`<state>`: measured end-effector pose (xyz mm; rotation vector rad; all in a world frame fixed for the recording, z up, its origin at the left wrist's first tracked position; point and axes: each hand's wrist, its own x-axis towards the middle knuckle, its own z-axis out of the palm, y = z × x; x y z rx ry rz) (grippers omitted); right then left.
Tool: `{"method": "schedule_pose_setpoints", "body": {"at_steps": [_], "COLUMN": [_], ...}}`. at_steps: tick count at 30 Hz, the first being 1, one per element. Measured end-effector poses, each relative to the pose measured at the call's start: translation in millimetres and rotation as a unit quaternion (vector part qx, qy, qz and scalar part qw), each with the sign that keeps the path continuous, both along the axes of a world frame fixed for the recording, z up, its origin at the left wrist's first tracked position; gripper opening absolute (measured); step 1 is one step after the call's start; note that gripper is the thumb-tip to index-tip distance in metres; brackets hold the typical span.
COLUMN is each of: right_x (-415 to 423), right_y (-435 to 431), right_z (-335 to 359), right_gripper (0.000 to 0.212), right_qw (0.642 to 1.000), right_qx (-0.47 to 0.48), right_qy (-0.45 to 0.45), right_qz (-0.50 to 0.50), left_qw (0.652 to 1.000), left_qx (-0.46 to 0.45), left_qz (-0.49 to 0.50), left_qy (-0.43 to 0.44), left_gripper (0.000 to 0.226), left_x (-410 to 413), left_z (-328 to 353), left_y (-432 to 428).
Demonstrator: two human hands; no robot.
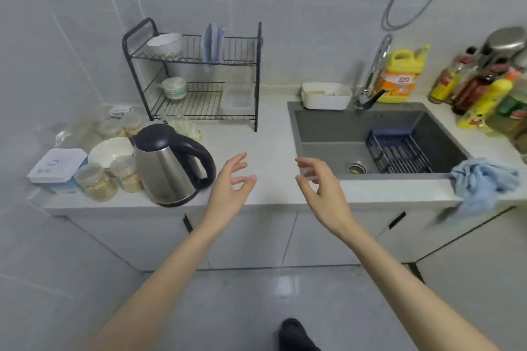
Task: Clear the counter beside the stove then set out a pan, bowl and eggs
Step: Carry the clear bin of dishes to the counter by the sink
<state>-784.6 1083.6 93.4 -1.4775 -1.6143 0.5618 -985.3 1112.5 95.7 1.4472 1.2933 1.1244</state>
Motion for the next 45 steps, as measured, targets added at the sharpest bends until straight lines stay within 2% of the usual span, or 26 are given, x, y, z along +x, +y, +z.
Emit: {"method": "schedule_pose_setpoints", "body": {"at_steps": [5,9,15,19,27,31,38,45], "right_x": [77.5,139.8,229.3,292.5,373.3,400.6,446.3,507.2], "right_y": [-64.1,-127.7,-248.0,-355.3,-555.4,-648.1,-766.6,-856.7], "right_z": [9.3,19.3,33.7,38.6,35.9,33.6,28.1,23.6], "right_gripper": [0.032,0.034,0.035,0.031,0.03,0.028,0.03,0.03], "right_qw": [0.994,0.98,0.944,0.914,0.842,0.79,0.71,0.646], "right_qx": [0.009,0.018,0.021,0.024,0.024,0.022,0.024,0.011], "right_qy": [0.014,0.008,-0.022,-0.028,0.001,0.01,0.011,0.013], "right_qz": [-0.111,-0.197,-0.329,-0.404,-0.539,-0.612,-0.704,-0.763], "left_qw": [0.991,0.967,0.926,0.889,0.812,0.764,0.672,0.604], "left_qx": [0.009,0.023,0.045,0.041,0.035,0.035,0.056,0.043], "left_qz": [-0.132,-0.25,-0.372,-0.453,-0.581,-0.643,-0.737,-0.795], "left_qy": [0.023,0.043,0.039,0.042,0.029,0.033,0.043,0.026], "left_gripper": [0.044,0.04,0.035,0.031,0.027,0.026,0.028,0.028], "left_x": [90.8,174.1,301.4,388.7,520.6,578.7,669.7,767.0], "left_z": [10.8,19.3,31.0,35.1,39.1,41.3,40.6,35.0], "left_y": [-14.1,-44.5,-125.5,-212.3,-390.0,-477.0,-597.1,-698.7]}}
